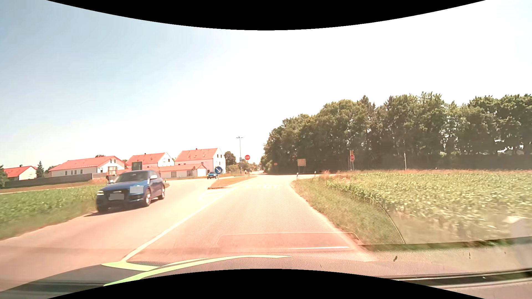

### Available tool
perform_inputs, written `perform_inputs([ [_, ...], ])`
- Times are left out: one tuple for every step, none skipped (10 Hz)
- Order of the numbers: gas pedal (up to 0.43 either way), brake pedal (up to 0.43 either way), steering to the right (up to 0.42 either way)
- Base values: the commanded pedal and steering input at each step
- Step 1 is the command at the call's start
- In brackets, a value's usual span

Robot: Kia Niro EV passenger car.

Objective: Follow the waypoints while adhering to traffic rules and regulations

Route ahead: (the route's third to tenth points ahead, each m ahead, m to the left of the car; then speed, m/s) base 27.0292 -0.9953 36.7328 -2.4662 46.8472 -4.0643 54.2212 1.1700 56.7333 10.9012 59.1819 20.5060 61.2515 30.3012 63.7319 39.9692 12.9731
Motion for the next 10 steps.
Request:
perform_inputs([
  [0.0,0.171,-0.002],
  [0.0,0.177,-0.003],
  [0.0,0.183,-0.003],
  [0.0,0.183,-0.002],
  [0.0,0.189,0.0],
  [0.0,0.189,0.0],
  [0.0,0.195,0.0],
  [0.0,0.201,0.0],
  [0.0,0.207,0.0],
  [0.0,0.213,0.001],
])
